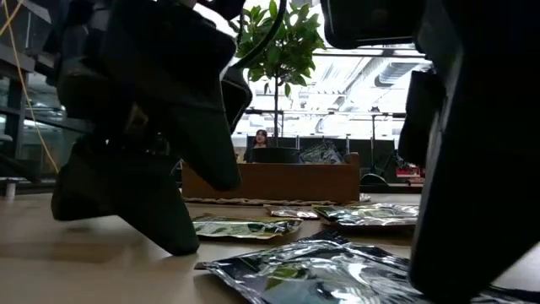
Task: Pick & Place Tea
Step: Put the violet tea bag into the right section of the wooden organizer
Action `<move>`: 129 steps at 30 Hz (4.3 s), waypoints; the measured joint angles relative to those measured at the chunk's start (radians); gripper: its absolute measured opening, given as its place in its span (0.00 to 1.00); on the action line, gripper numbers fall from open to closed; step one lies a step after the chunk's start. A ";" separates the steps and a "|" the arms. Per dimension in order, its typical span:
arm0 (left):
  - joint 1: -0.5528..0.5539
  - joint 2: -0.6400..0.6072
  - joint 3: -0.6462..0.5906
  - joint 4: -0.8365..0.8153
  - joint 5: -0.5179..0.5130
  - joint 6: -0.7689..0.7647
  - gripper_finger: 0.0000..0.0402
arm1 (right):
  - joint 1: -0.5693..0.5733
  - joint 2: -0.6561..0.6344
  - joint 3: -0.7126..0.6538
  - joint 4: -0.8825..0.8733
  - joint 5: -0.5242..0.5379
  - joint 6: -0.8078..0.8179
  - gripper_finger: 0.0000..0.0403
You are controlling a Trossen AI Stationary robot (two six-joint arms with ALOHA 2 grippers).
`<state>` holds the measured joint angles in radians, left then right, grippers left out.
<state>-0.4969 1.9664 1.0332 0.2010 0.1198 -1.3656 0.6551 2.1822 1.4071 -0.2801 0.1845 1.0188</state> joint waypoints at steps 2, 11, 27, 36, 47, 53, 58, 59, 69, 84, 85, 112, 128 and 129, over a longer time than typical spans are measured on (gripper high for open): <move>0.002 0.028 0.025 -0.012 0.012 0.013 0.48 | -0.004 0.000 -0.001 0.003 0.004 -0.007 0.00; 0.008 0.087 0.082 -0.039 0.040 0.006 0.48 | -0.006 0.001 -0.001 0.006 0.026 -0.016 0.00; 0.007 0.089 0.081 -0.057 0.055 0.026 0.48 | -0.040 0.001 -0.003 0.025 0.052 -0.066 0.00; 0.007 0.090 0.079 -0.062 0.039 0.056 0.41 | -0.059 0.002 -0.003 0.041 0.049 -0.098 0.00; 0.007 0.092 0.079 -0.085 0.045 0.096 0.03 | -0.061 0.001 -0.002 0.047 0.042 -0.084 0.00; 0.006 0.092 0.079 -0.086 0.051 0.117 0.01 | -0.062 -0.032 -0.005 0.058 -0.013 -0.078 0.00; 0.006 0.077 0.079 -0.086 0.062 0.167 0.00 | -0.061 -0.121 -0.008 -0.006 -0.003 -0.082 0.00; 0.005 0.070 0.080 -0.086 0.063 0.184 0.00 | -0.061 -0.146 -0.007 -0.025 0.001 -0.081 0.00; 0.019 -0.029 0.211 -0.347 -0.030 0.540 0.00 | -0.068 -0.324 -0.003 -0.153 0.116 -0.131 0.04; 0.032 -0.048 0.519 -0.840 -0.256 0.904 0.00 | -0.148 -0.436 -0.003 -0.191 0.041 -0.241 0.33; 0.032 -0.048 0.532 -0.855 -0.266 0.912 0.00 | -0.151 -0.436 -0.003 -0.195 0.038 -0.243 0.35; 0.033 -0.049 0.614 -0.893 -0.337 0.942 0.00 | -0.175 -0.426 -0.002 -0.284 0.096 -0.287 0.31; 0.031 -0.052 0.616 -0.885 -0.335 0.943 0.00 | -0.176 -0.423 -0.003 -0.233 0.069 -0.309 0.01; 0.031 -0.052 0.616 -0.885 -0.332 0.943 0.00 | -0.176 -0.423 -0.003 -0.232 0.070 -0.309 0.01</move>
<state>-0.4662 1.9139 1.6489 -0.6843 -0.2124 -0.4229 0.4789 1.7588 1.4036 -0.5121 0.2546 0.7098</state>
